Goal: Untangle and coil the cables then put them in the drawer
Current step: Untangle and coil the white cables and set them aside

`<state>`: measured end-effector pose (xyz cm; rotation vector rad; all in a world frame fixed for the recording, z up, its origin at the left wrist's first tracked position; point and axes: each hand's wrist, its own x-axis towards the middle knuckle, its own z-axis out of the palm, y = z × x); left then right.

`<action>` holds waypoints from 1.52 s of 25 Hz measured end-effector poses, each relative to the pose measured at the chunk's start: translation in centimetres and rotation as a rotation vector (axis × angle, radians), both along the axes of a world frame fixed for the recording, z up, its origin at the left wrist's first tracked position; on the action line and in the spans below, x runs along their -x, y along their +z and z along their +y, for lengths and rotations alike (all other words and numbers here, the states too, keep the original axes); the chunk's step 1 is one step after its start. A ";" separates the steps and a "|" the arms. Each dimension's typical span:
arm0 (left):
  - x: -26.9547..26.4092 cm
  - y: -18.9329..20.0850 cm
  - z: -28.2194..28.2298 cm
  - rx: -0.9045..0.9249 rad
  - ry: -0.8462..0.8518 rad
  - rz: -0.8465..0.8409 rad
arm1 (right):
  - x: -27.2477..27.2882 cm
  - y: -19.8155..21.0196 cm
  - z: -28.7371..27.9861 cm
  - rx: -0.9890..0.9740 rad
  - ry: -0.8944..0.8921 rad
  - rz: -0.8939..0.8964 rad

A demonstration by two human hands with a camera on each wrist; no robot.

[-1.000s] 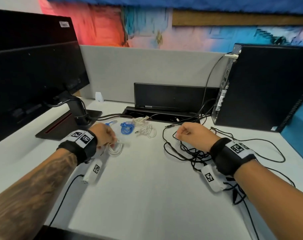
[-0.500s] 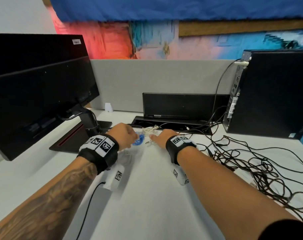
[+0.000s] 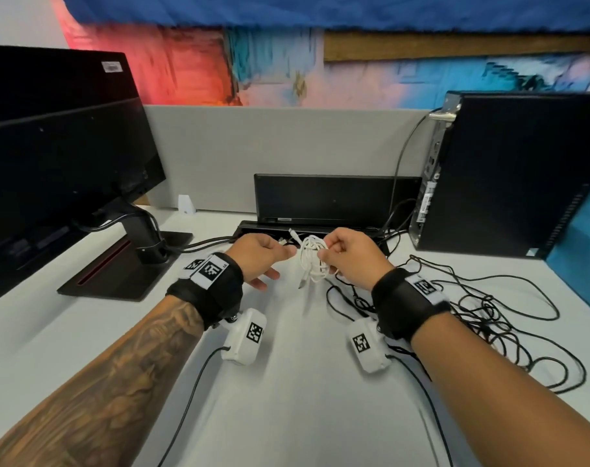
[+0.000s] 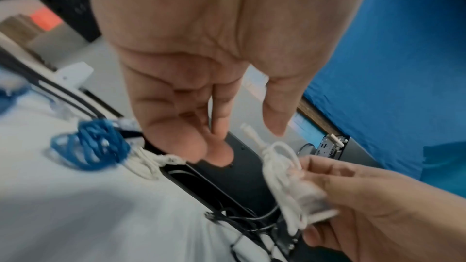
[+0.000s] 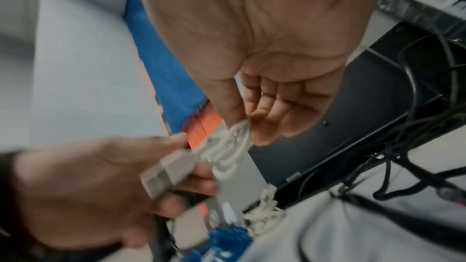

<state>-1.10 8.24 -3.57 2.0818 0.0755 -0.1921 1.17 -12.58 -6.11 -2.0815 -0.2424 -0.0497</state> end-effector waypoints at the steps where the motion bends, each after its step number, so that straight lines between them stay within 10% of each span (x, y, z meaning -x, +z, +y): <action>1: -0.1 -0.2 -0.7 0.081 -0.043 0.033 | 1.1 0.4 -0.7 -0.098 0.007 -0.022; 5: -0.1 -0.6 -3.9 0.525 -0.284 0.130 | 4.0 0.9 -3.4 -0.327 -0.013 -0.087; 14: -0.5 -1.7 -7.7 0.567 -0.355 0.060 | 4.5 -0.5 -5.8 -0.400 -0.054 -0.086; 20: 0.6 -2.3 -7.8 0.820 -0.366 0.137 | 4.4 -0.6 -6.3 -0.752 0.268 0.304; 25: 1.0 -1.2 -6.7 0.631 -0.419 0.013 | 4.8 -0.6 -5.3 -0.836 0.331 0.421; 31: 1.4 -0.5 -5.9 0.343 -0.373 -0.148 | 5.7 0.5 -3.8 -0.425 0.005 -0.051; 38: 2.0 0.3 -4.6 0.159 -0.357 -0.388 | 3.8 1.0 -3.7 -0.665 0.239 0.407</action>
